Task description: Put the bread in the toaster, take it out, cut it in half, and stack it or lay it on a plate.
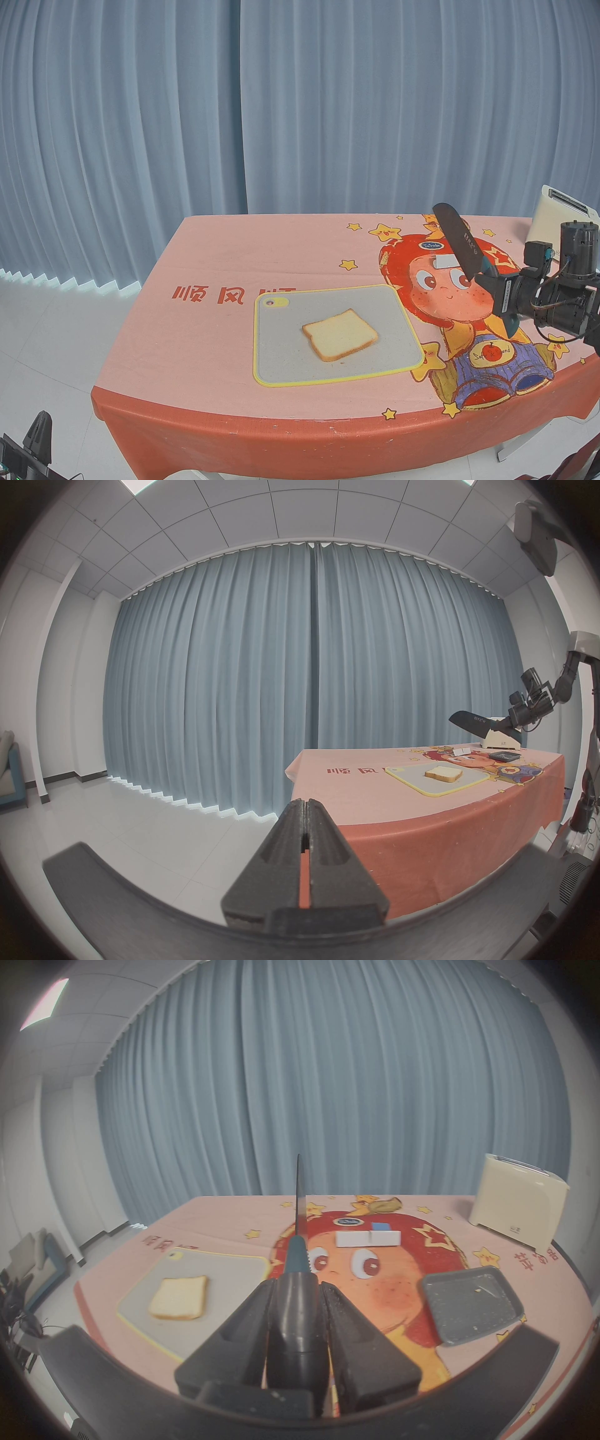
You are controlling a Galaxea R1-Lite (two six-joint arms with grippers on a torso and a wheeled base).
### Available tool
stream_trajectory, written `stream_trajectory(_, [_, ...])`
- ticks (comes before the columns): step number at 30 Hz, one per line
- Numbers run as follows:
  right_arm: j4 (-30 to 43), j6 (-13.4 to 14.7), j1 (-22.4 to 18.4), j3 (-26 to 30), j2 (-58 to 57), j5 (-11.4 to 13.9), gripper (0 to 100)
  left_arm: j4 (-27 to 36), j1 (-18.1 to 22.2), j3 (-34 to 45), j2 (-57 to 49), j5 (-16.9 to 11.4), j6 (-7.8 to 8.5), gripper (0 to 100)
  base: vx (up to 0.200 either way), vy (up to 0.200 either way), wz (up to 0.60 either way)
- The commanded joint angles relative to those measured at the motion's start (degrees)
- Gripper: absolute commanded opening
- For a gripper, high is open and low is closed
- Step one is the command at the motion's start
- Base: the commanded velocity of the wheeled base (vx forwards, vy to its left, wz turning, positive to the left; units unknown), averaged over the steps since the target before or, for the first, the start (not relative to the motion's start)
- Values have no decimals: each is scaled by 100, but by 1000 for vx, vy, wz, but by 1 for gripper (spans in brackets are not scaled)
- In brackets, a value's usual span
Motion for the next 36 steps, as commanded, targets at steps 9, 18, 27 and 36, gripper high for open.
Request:
stream_trajectory(9, [-7, 78, 1394, 210, -591, -54, 0, -1, 4, 101, -93, 0, -4, 0, 0, 0, 0])
stream_trajectory(18, [-16, 87, 1763, 360, -583, -80, 0, -1, -5, 101, -93, 0, -4, 0, 0, 0, 0])
stream_trajectory(27, [-464, 561, 2229, 228, -486, -72, 0, -1, 4, 101, -93, 0, -4, 0, 0, 0, 0])
stream_trajectory(36, [-1431, 720, 2264, 448, -108, -54, 0, -1, 4, 101, -93, 0, -4, 0, 0, 0, 0])
